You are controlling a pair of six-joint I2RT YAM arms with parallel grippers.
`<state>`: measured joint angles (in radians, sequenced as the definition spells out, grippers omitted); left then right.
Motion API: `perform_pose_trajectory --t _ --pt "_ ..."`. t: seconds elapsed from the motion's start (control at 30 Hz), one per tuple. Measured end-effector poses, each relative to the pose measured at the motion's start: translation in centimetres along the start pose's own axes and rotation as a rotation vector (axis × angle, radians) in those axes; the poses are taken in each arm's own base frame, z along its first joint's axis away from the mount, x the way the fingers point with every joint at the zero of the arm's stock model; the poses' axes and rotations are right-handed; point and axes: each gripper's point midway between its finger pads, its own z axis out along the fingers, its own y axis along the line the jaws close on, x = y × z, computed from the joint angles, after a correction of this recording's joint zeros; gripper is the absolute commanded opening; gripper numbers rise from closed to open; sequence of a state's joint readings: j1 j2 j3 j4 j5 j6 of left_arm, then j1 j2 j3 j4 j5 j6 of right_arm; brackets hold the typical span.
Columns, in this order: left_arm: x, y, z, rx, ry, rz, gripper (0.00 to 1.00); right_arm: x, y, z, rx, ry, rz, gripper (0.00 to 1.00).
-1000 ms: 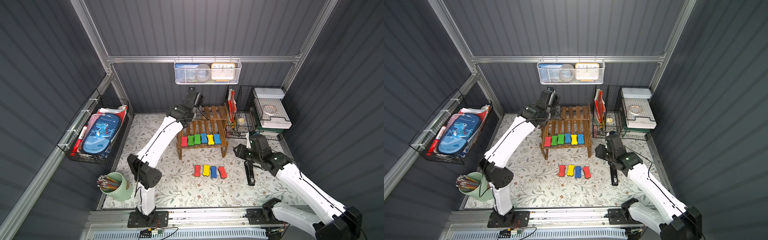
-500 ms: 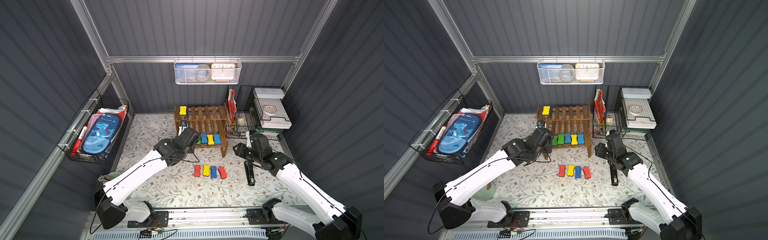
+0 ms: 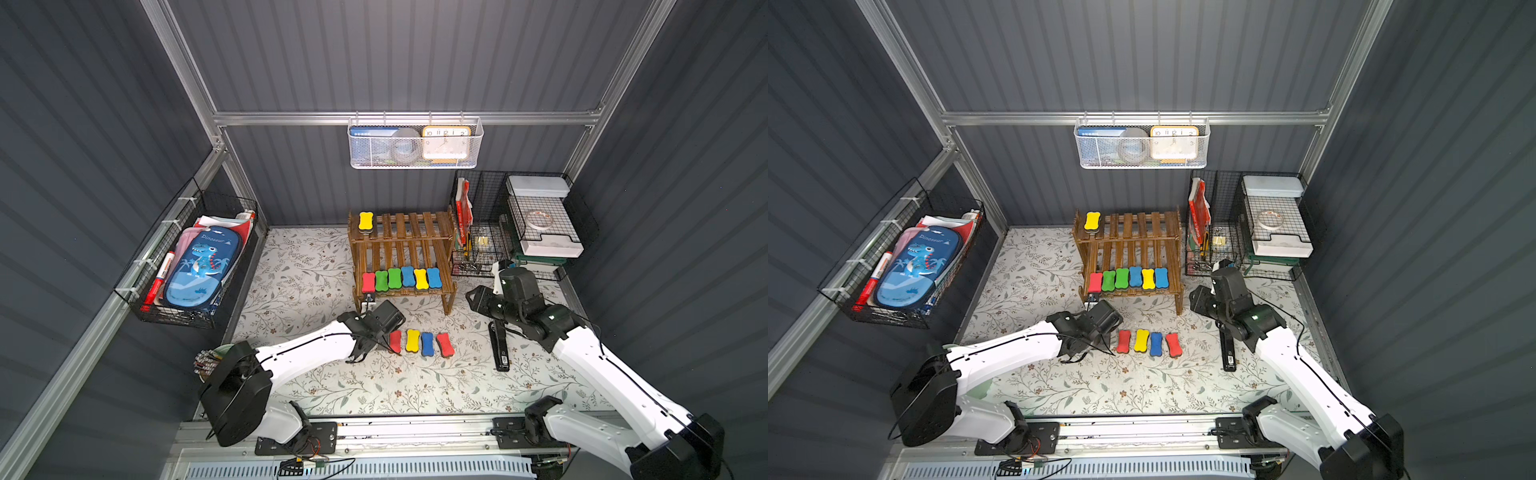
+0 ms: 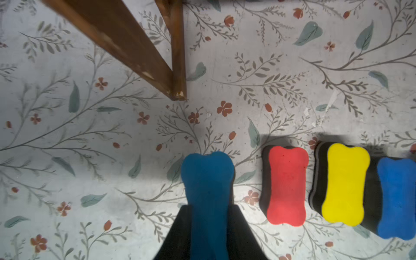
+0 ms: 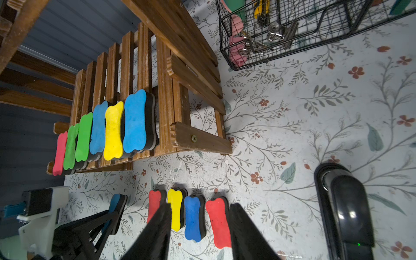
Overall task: Remove the whiteboard erasers from the shelf
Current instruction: Place the whiteboard eraser at the center of the board.
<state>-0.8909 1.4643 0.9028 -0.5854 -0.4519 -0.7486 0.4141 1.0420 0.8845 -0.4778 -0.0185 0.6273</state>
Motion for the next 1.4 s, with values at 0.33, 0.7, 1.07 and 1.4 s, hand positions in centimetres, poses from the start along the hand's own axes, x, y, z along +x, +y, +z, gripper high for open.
perform_pose_trajectory --t 0.33,0.7,1.07,1.4 --pt "1.0 -1.5 3.3 0.007 0.04 0.002 0.29 0.1 -0.1 0.0 0.006 0.003 0.0 0.46" --pt "1.7 -1.5 4.1 -0.006 0.068 0.009 0.5 -0.2 0.1 -0.2 0.003 -0.003 0.0 0.46" --pt "-0.3 -2.1 -1.2 0.054 0.039 0.007 0.6 -0.3 0.1 -0.2 0.003 -0.004 0.001 0.47" --pt "-14.2 -4.2 -15.0 0.261 -0.242 -0.013 0.65 -0.3 0.2 -0.2 0.0 -0.006 0.001 0.47"
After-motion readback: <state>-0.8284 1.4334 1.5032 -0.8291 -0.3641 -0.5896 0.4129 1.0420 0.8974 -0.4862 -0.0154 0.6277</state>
